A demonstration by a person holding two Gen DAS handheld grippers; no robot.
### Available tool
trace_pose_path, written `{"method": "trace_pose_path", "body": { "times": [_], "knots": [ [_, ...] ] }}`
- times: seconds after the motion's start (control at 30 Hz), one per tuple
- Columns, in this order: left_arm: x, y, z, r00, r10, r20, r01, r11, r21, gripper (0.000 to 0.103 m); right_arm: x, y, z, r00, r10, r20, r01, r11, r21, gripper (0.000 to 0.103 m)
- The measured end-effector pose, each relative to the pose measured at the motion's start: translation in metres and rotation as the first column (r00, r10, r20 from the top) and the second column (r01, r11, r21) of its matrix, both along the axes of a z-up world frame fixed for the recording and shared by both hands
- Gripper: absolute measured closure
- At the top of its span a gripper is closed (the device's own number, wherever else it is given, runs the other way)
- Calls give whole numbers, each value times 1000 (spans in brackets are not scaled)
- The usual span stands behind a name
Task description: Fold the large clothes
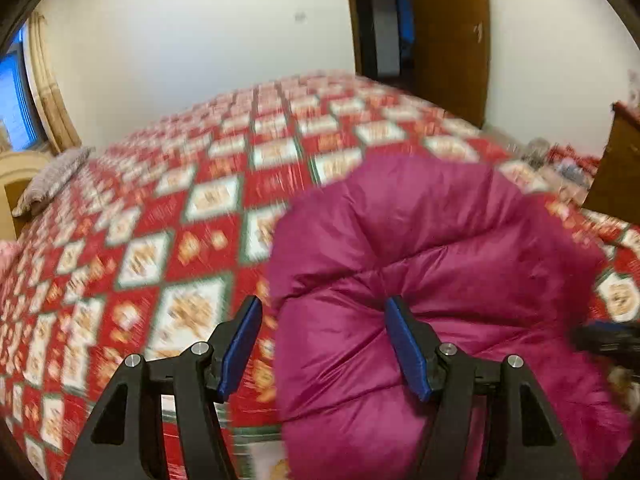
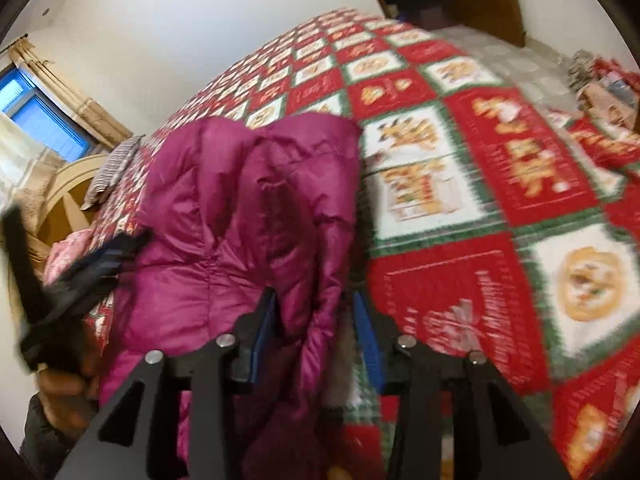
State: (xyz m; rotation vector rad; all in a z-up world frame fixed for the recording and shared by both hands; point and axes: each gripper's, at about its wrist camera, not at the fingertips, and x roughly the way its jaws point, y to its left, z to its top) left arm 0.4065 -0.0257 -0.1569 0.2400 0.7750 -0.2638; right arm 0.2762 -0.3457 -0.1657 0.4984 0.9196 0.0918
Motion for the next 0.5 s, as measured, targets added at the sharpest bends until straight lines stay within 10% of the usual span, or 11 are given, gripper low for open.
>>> {"method": "trace_pose_path", "body": {
  "times": [0.27,0.5],
  "knots": [
    [-5,-4,-3,998,17,68,-20,999,50,38,10,14,95,994,-37,101,49,992,-112,60],
    [-8,-12,-6,995,22,96,-31,995,90,38,82,43,71,992,-123,37,125,991,-52,69]
  ]
}}
